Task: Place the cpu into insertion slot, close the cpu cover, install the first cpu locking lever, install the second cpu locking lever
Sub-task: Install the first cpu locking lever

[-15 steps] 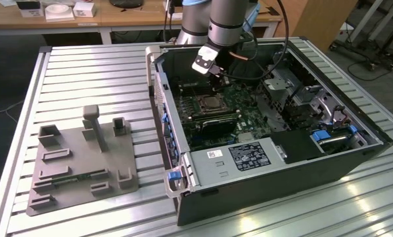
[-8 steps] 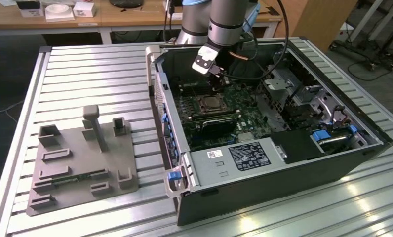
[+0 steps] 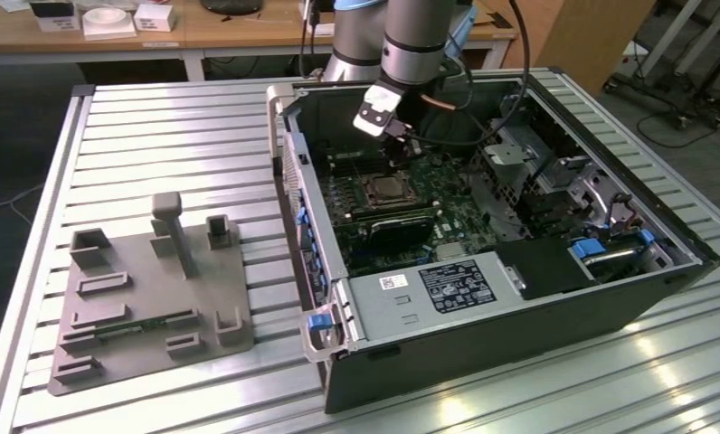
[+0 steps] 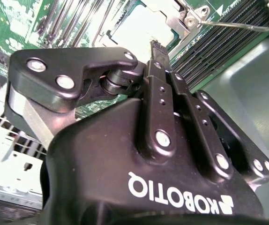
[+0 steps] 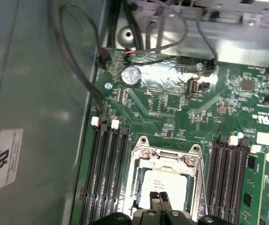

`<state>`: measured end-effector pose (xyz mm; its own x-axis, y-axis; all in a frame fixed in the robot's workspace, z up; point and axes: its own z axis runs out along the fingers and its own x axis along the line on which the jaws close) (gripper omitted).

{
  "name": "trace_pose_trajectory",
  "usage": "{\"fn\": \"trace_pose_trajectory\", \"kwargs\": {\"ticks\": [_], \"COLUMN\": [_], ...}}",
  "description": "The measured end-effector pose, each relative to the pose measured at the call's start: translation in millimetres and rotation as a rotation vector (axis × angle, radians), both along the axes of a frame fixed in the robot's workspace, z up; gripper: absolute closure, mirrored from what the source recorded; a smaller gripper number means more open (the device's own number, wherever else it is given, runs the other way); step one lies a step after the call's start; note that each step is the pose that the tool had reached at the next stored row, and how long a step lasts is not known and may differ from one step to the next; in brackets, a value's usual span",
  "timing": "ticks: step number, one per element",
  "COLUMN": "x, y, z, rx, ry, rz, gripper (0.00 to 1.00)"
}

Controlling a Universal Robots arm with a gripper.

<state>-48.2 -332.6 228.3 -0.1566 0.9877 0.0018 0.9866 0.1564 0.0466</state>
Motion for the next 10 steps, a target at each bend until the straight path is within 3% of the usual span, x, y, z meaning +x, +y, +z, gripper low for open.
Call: {"fn": "trace_pose_trajectory", "kwargs": {"ticks": [3, 10], "x": [0.0, 0.0], "y": [0.0, 0.0], "z": [0.0, 5.3], "rx": [0.0, 0.0001], "ry": [0.0, 0.0], "rz": [0.045, 0.054], "gripper": [0.9, 0.9]}}
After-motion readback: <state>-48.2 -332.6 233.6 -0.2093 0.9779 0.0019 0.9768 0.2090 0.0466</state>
